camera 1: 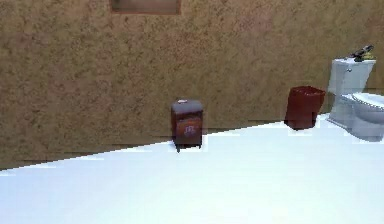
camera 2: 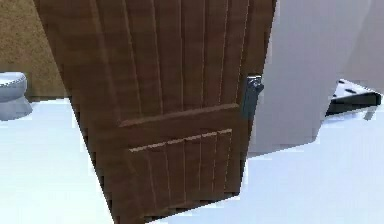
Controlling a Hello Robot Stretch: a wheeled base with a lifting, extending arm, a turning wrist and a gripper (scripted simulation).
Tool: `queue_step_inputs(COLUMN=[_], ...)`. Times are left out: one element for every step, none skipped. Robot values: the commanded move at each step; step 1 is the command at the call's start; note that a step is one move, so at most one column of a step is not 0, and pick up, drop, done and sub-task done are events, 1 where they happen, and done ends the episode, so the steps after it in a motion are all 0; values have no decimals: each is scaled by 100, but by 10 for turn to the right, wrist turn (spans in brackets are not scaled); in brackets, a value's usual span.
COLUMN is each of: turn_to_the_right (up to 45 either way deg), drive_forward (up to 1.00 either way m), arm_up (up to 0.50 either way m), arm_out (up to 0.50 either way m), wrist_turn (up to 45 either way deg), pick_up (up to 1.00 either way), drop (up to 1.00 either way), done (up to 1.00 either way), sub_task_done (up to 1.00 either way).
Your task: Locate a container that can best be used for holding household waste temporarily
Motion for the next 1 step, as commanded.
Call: queue_step_inputs(turn_to_the_right=[120], drive_forward=[0], arm_up=[0], arm_out=[0], wrist_turn=[0], pick_up=[0], drop=[0], done=[0], sub_task_done=[0])
